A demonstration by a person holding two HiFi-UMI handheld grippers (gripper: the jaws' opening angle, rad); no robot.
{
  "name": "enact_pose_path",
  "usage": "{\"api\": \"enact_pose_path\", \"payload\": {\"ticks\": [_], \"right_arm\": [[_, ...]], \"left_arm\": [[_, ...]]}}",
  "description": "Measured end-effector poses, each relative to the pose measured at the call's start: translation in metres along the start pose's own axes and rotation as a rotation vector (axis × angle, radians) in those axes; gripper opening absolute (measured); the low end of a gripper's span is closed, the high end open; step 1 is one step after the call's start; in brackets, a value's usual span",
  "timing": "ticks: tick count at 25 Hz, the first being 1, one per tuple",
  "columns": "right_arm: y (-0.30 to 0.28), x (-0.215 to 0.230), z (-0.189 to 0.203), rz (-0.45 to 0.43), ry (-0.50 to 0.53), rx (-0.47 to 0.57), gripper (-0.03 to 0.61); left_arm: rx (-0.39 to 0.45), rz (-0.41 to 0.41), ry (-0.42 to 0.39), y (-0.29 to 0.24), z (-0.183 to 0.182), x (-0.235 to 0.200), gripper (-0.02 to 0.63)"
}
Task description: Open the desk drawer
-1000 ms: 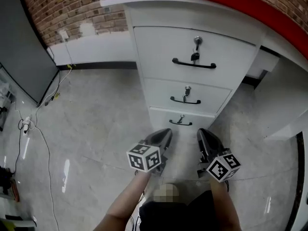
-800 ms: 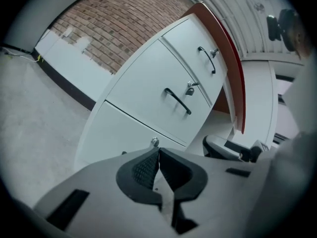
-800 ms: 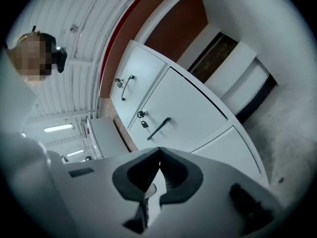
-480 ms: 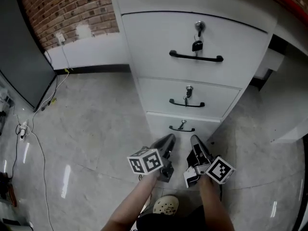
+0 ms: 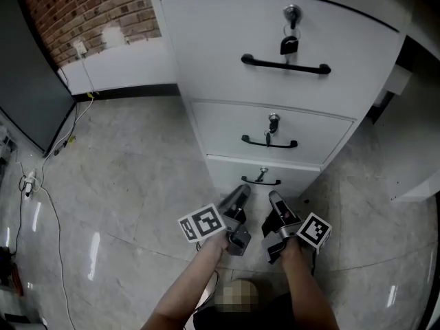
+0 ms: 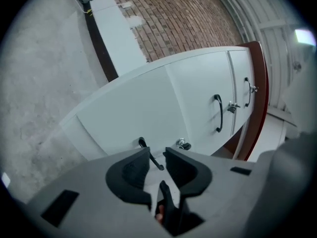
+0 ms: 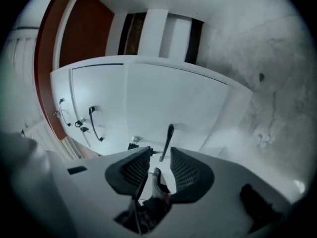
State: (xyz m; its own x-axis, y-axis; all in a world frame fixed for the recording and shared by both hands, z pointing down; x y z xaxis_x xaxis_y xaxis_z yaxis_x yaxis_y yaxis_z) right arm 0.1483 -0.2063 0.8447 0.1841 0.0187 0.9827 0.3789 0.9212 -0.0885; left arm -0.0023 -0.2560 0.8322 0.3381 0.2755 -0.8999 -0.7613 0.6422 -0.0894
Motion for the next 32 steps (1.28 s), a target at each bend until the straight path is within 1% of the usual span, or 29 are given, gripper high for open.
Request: {"api": "enact_pose_path", "payload": {"ticks": [1,2,4,6,8,11,13,15,16,17,20,21,26,30,32], "right_arm": [[-0.002,0.005,-0.001,0.000,-0.030,0.011,0.130],[-0.005,0.009,-0.004,0.001,-0.038,0.021,0.130],[-0.012,0.012,-0.011,-0.003,-0.018,0.037,0.130],[-0.019,0.011,-0.015,-0.023,-0.001,0.046,0.130],[-0.027,0.011,-0.017,-0.025,-0.006,0.053,0.130],[-0.036,0.017,-0.017,-0.003,-0.032,0.054,0.130],[-0.040,0.019,-0.015,-0.006,-0.037,0.043,0.130],[-0.041,0.019,-0.014,-0.011,-0.038,0.048,0.130],[-0.041,0.020,-0.014,-0.013,-0.044,0.056,0.124],[-0.040,0.020,-0.014,-0.016,-0.056,0.064,0.094],[-0.040,0.021,-0.014,-0.030,-0.076,0.086,0.074],[-0.040,0.020,-0.013,-0.030,-0.075,0.091,0.069],[-0.040,0.018,-0.012,-0.023,-0.085,0.090,0.051],[-0.041,0.017,-0.014,-0.019,-0.028,0.080,0.051],[-0.040,0.017,-0.013,-0.020,-0.041,0.084,0.048]], "left_arm": [[0.001,0.002,0.024,-0.002,0.000,-0.002,0.127],[-0.002,0.000,0.042,-0.005,0.001,-0.005,0.178],[-0.004,-0.010,0.064,-0.010,0.001,-0.010,0.189],[0.007,-0.011,0.091,-0.014,0.001,-0.016,0.189],[0.020,-0.006,0.114,-0.018,0.000,-0.020,0.187],[0.023,-0.025,0.092,-0.024,-0.001,-0.027,0.187],[0.020,-0.043,0.071,-0.027,-0.002,-0.031,0.185],[0.020,-0.042,0.071,-0.028,-0.003,-0.033,0.172],[0.023,-0.037,0.077,-0.029,-0.003,-0.034,0.172],[0.028,-0.033,0.082,-0.029,-0.002,-0.034,0.170],[0.049,-0.020,0.104,-0.029,0.000,-0.035,0.164],[0.055,-0.011,0.113,-0.029,0.000,-0.034,0.158],[0.068,0.030,0.133,-0.031,0.001,-0.028,0.071],[0.052,0.041,0.142,-0.031,0.000,-0.028,0.063],[0.046,0.027,0.134,-0.031,0.000,-0.027,0.063]]}}
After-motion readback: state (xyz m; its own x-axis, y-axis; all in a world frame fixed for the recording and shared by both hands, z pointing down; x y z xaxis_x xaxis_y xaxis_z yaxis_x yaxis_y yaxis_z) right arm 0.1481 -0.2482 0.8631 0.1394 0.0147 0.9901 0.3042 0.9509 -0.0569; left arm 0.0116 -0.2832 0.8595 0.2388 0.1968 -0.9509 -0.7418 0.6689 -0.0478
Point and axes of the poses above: the fingertips, and each gripper's own axes: y backward along the fingers, x to its right, z out of its underside, the point moved 6 cm from there along y, backward along the fingers, and after that the axes turned 1 degree about -y, right-handed, at the moved point
